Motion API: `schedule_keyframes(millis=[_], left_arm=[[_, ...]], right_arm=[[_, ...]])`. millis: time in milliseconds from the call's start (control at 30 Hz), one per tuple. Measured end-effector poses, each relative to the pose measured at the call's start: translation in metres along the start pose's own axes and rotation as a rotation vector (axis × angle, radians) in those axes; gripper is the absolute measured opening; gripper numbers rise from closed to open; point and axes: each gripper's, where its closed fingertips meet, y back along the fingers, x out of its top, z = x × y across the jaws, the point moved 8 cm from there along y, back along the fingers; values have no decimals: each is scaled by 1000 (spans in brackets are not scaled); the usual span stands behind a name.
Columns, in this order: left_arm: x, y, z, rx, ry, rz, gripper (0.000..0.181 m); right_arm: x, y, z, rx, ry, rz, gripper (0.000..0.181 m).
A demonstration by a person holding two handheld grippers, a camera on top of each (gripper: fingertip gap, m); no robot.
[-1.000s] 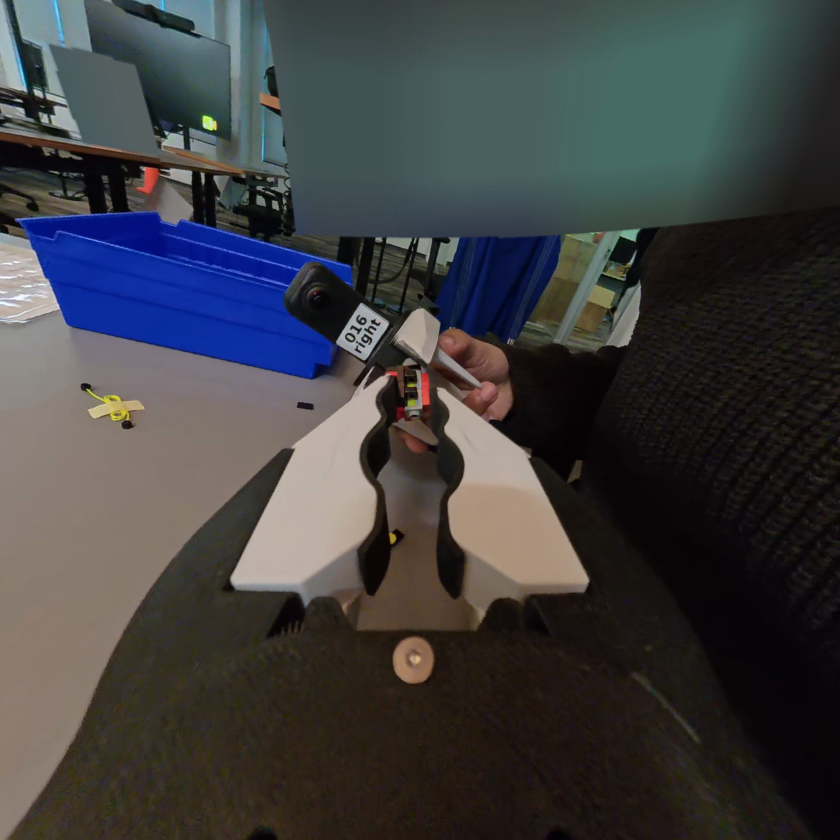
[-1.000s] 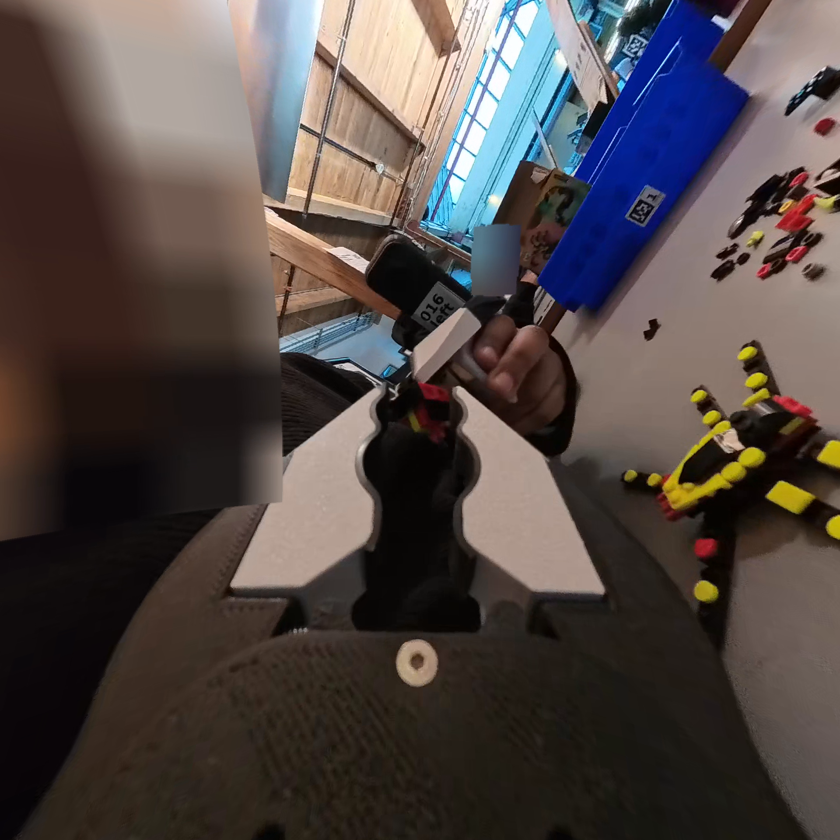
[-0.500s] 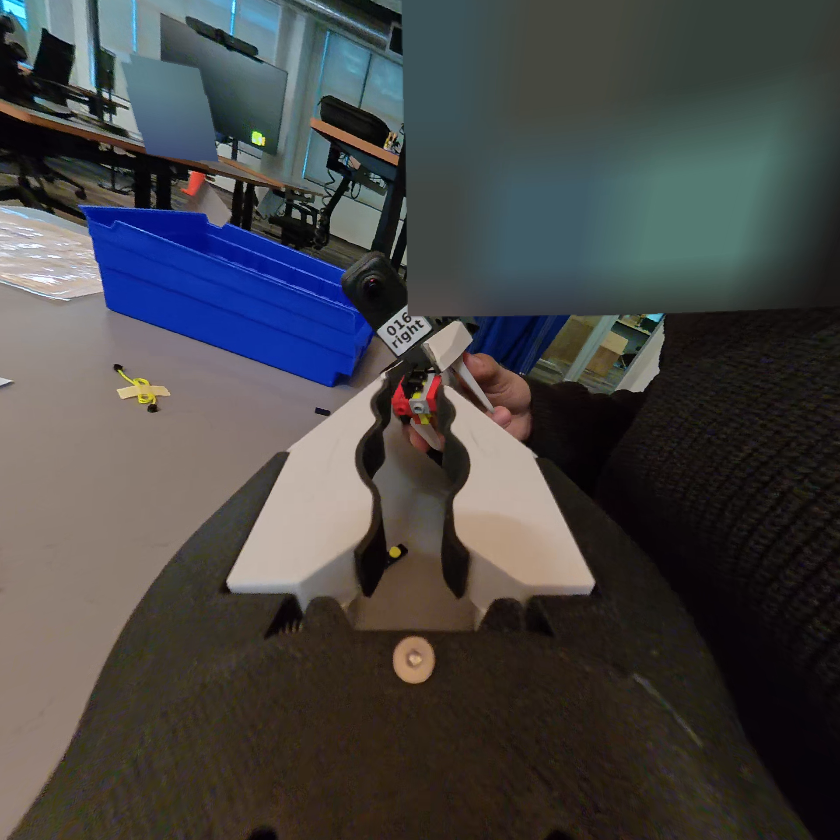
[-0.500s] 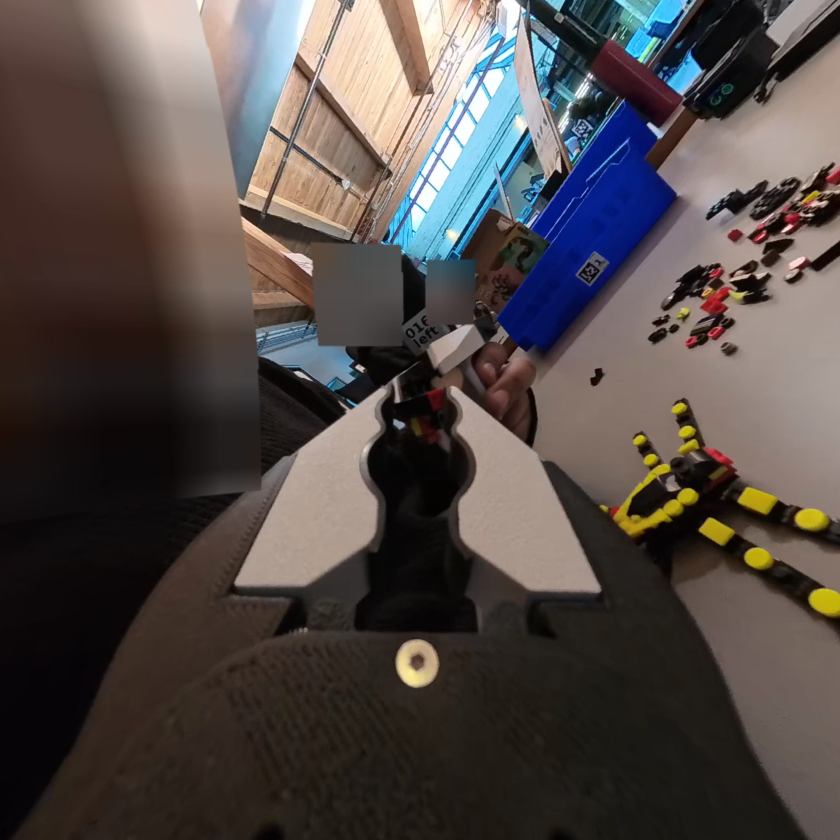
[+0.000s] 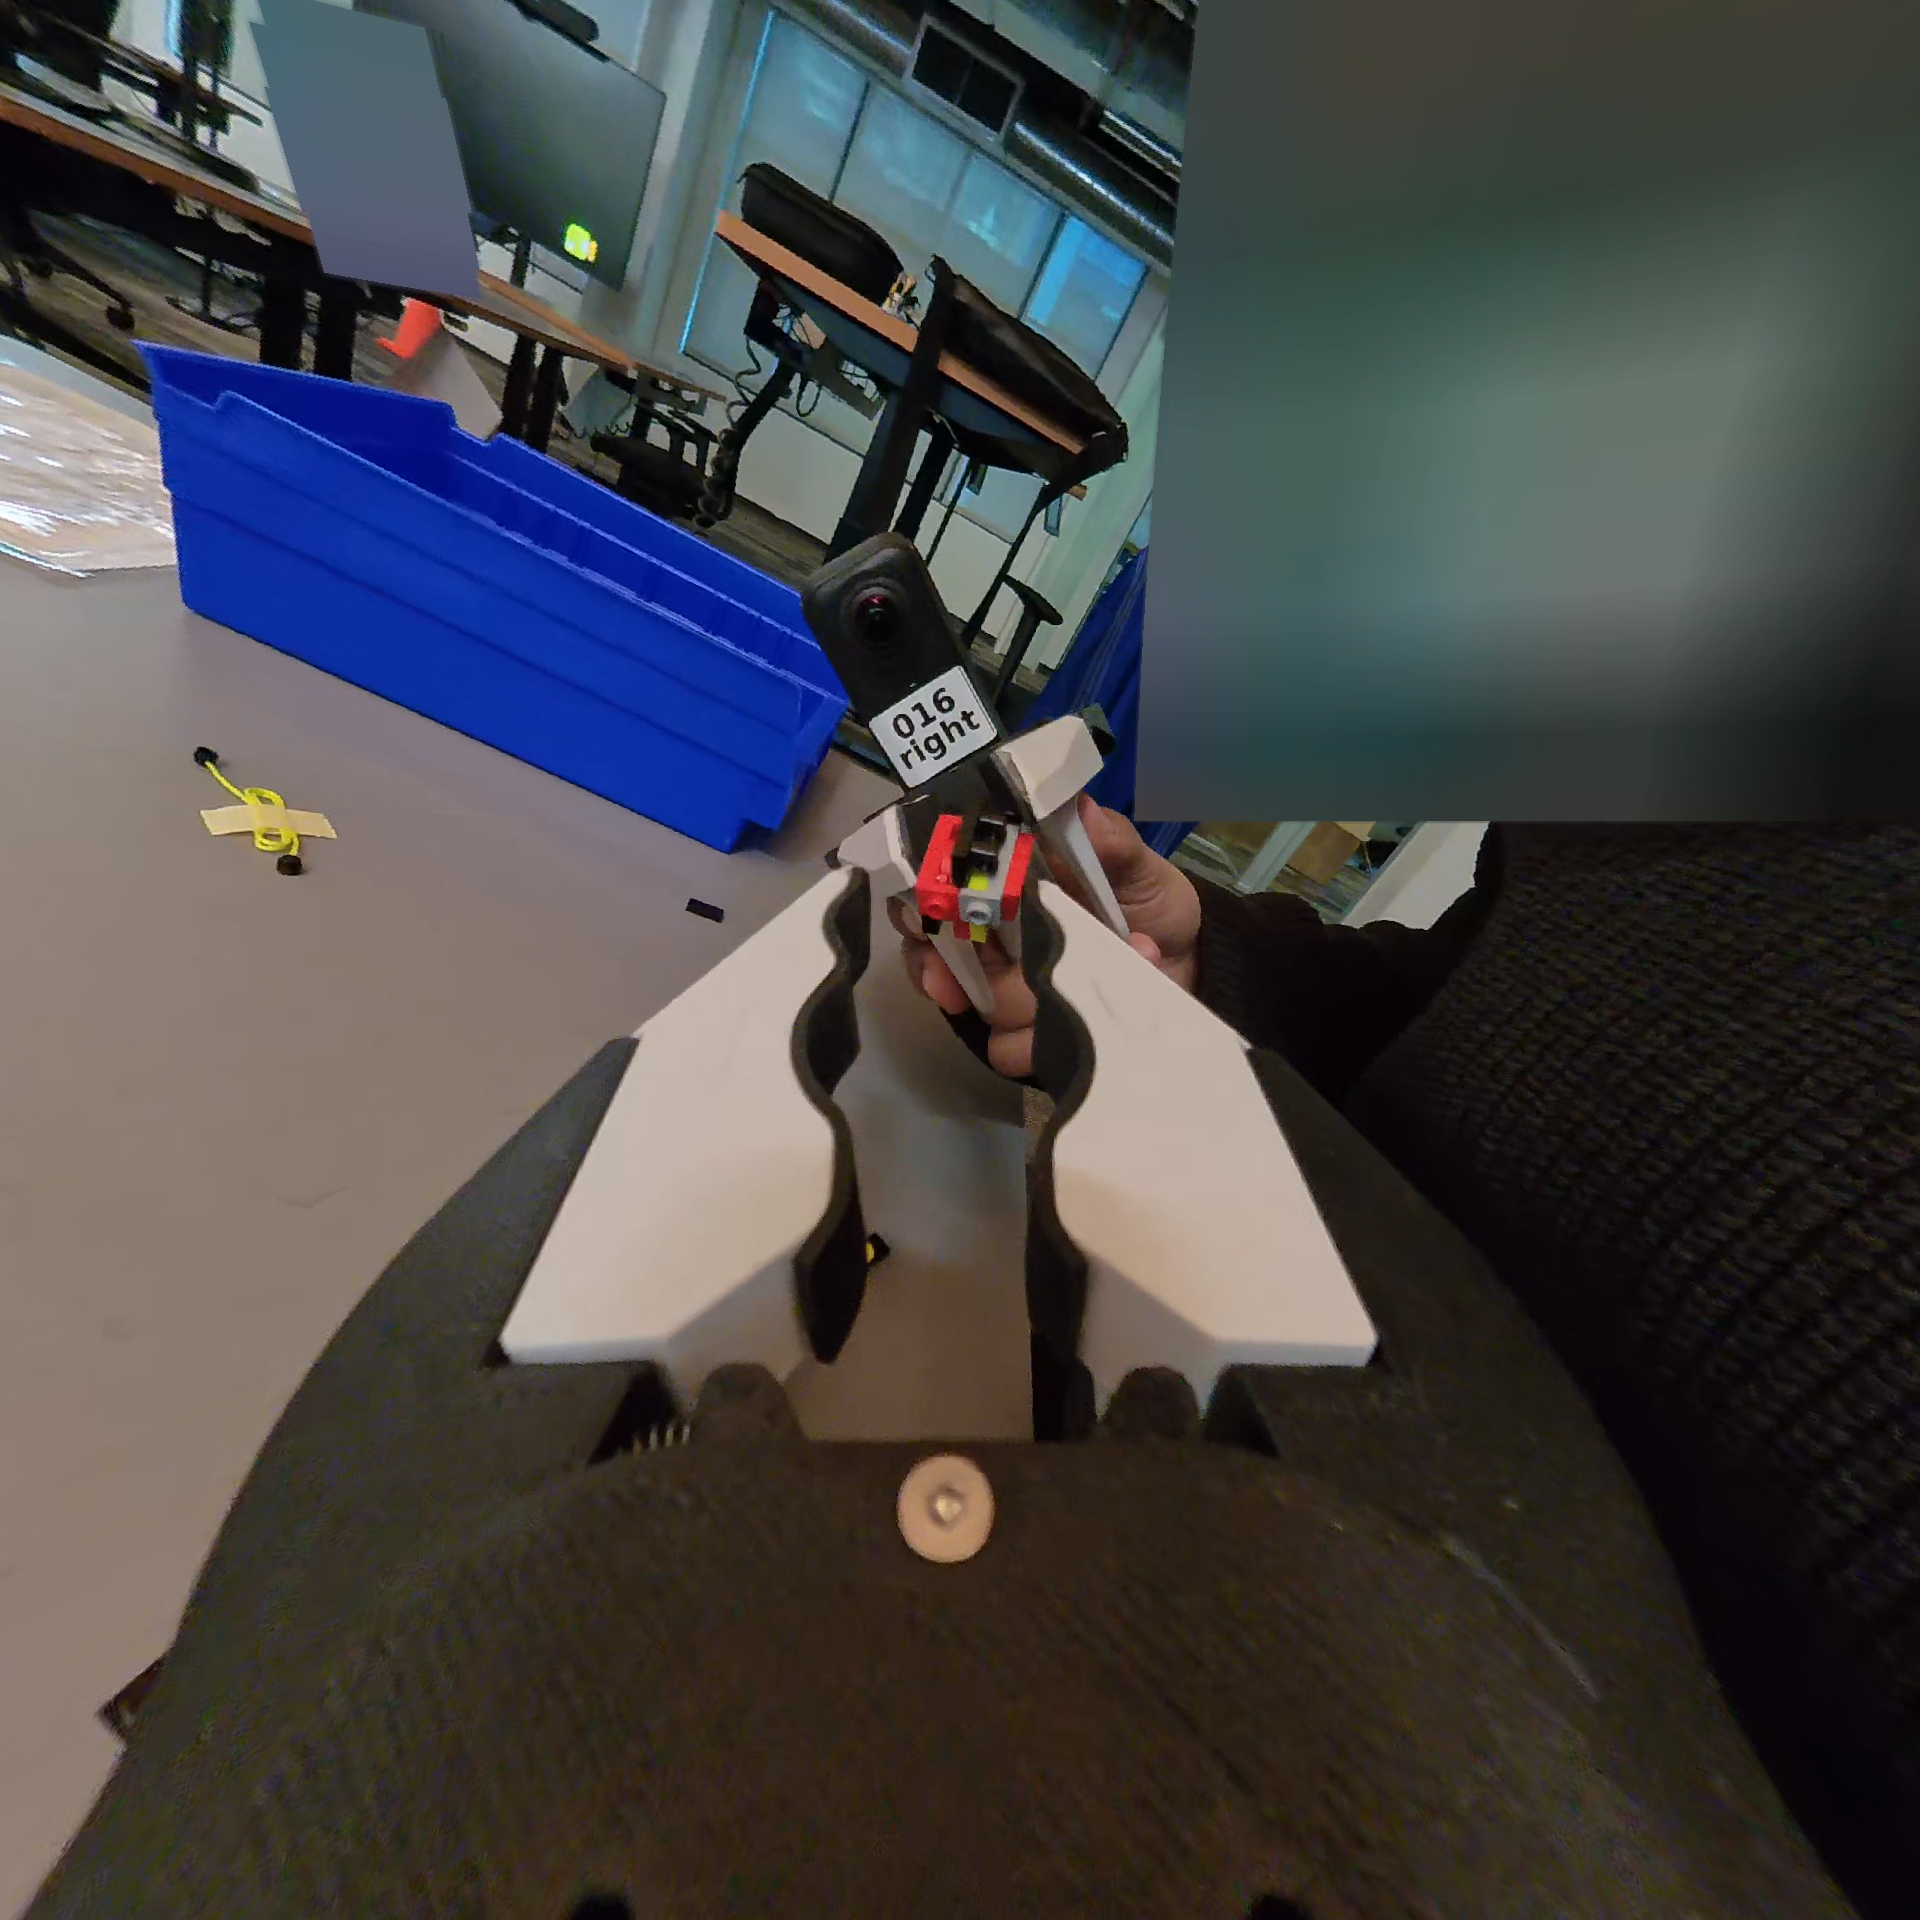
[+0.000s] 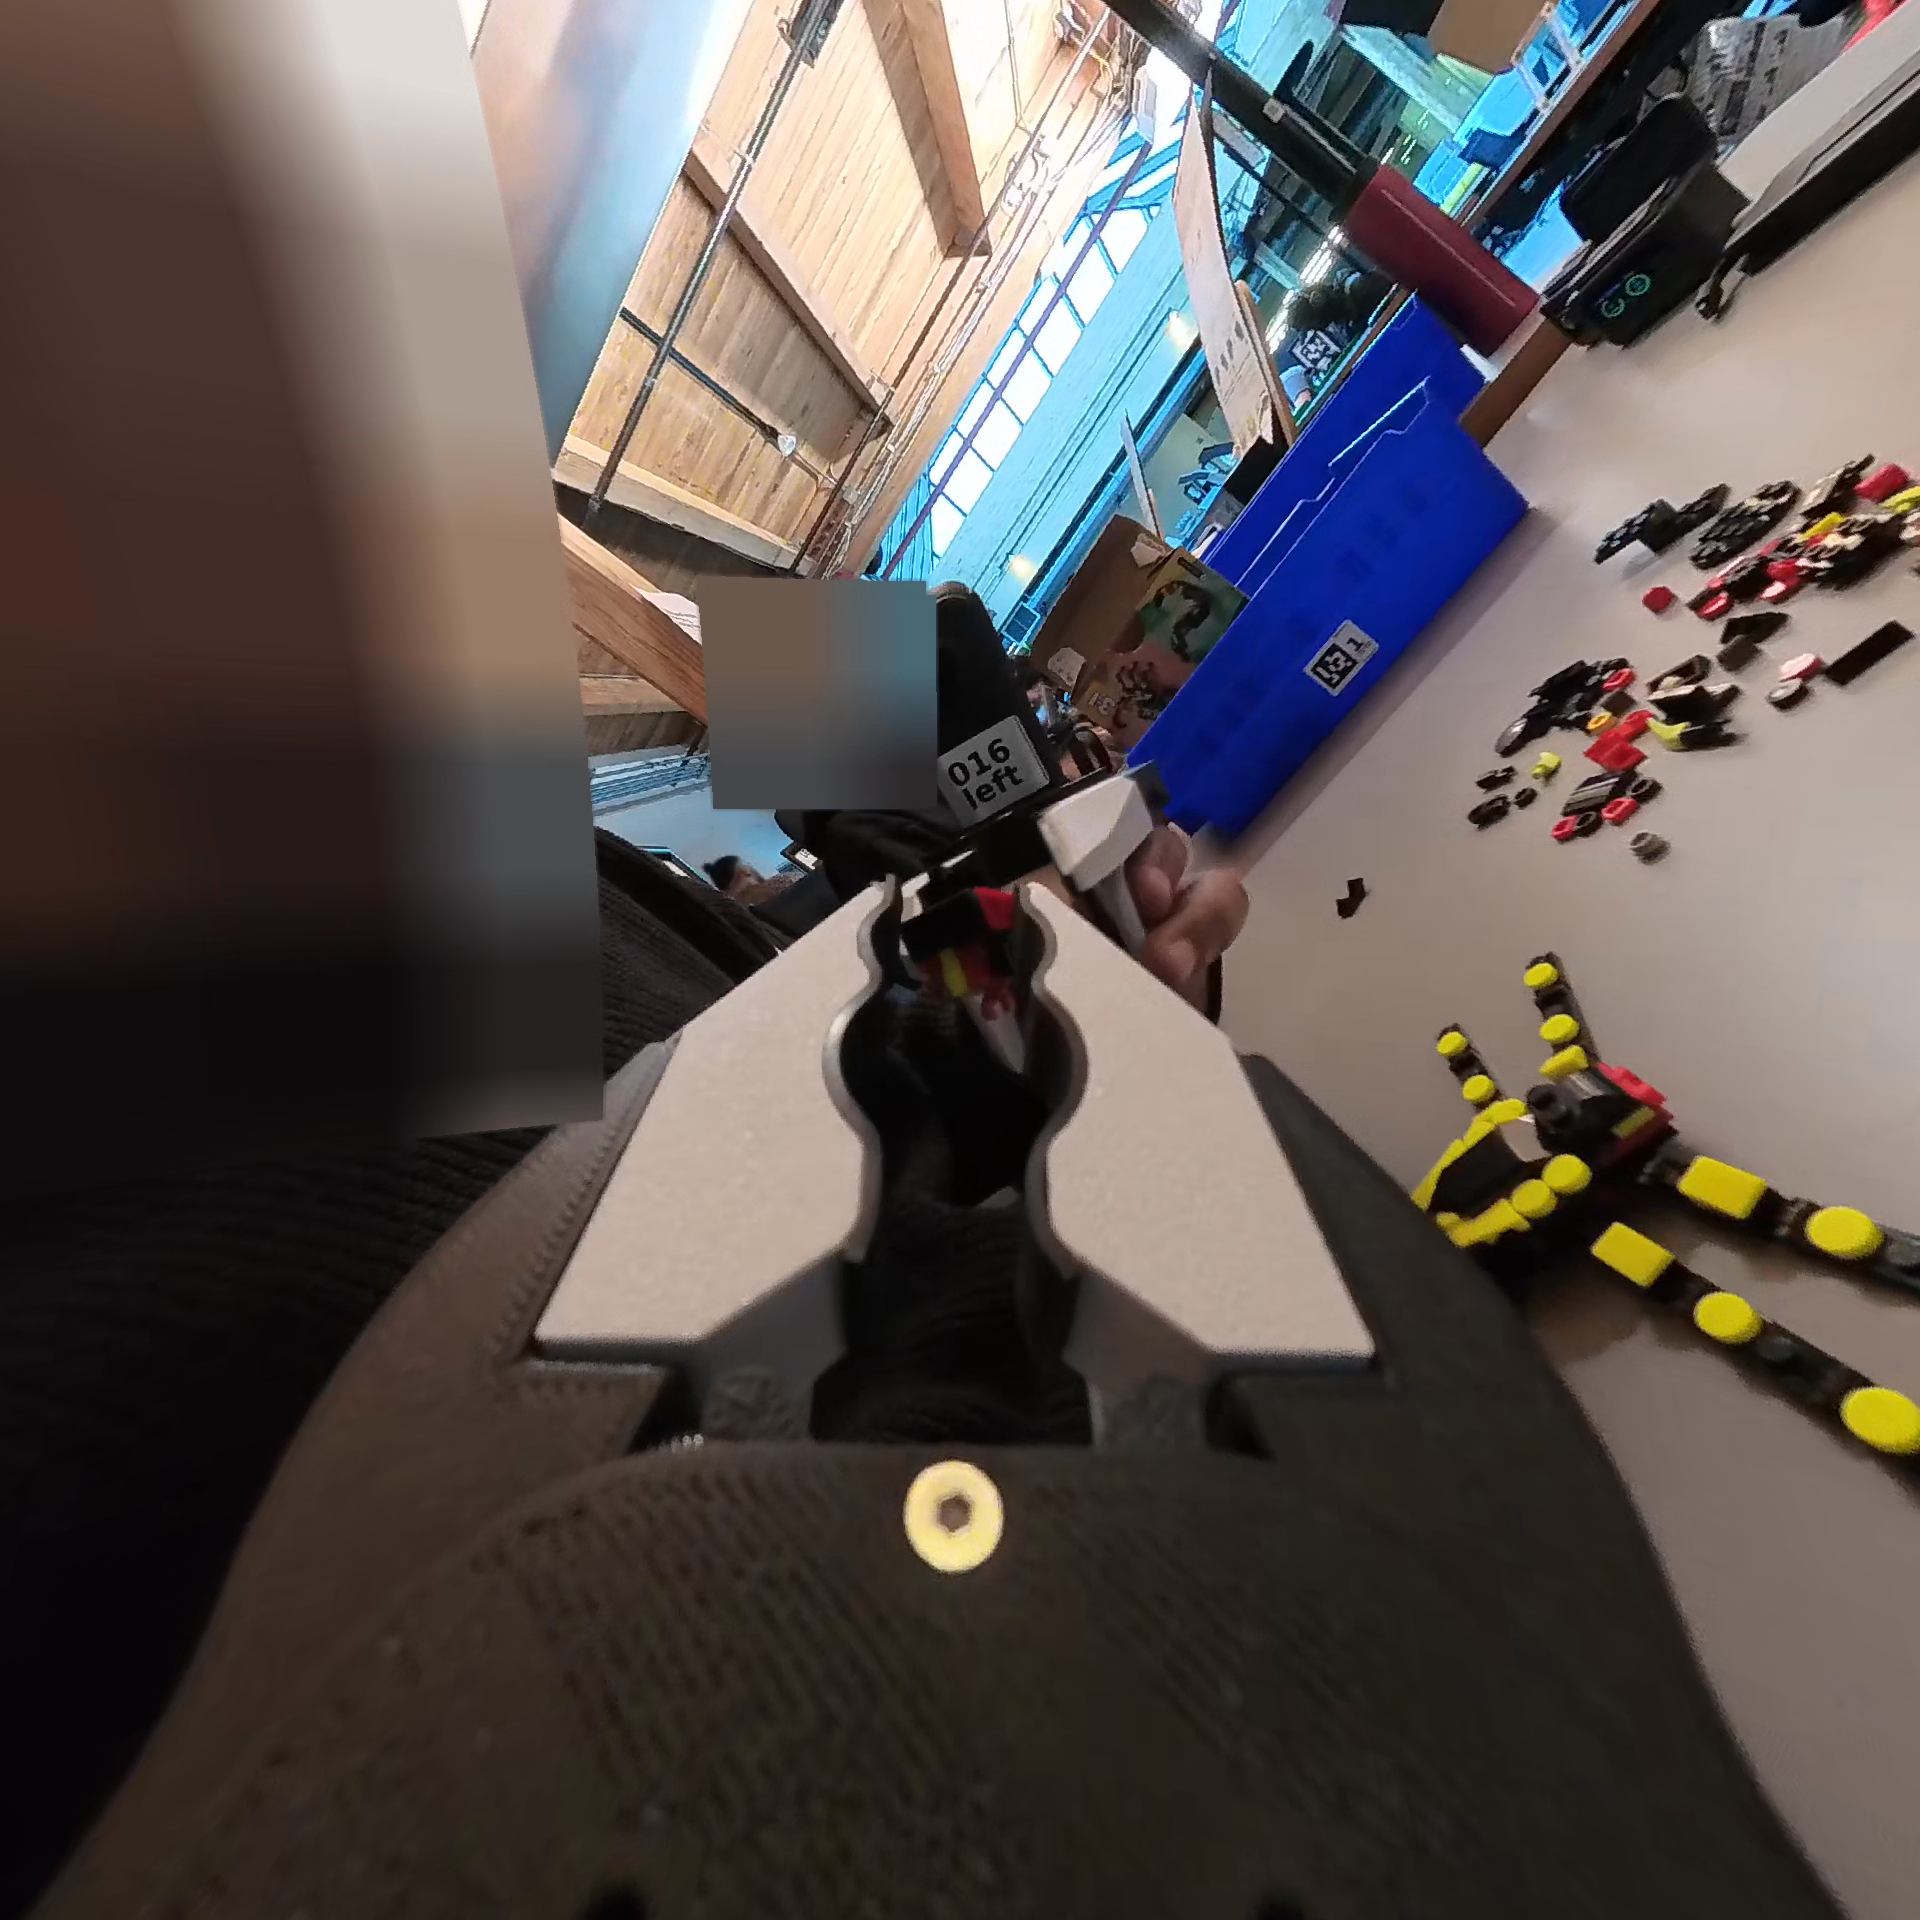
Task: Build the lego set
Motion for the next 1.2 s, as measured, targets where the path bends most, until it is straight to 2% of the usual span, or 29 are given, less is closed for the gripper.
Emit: schedule_keyframes(millis=[100,267,533,900,1033,1200], left_arm=[[0,0,1,-4,-14,5,18],[-1,0,0,-1,-3,-7,17],[0,1,-5,-49,143,48,16],[3,7,-14,-35,228,92,16],[2,10,-24,-28,353,140,16],[-1,12,-31,-54,487,181,16]], right_arm=[[0,1,1,-12,5,-1,19],[1,1,0,-46,56,-8,19],[3,2,0,-94,115,5,27],[6,6,-1,-106,140,17,32],[8,6,-6,-211,323,-9,33],[10,4,-16,-390,704,-11,39]])
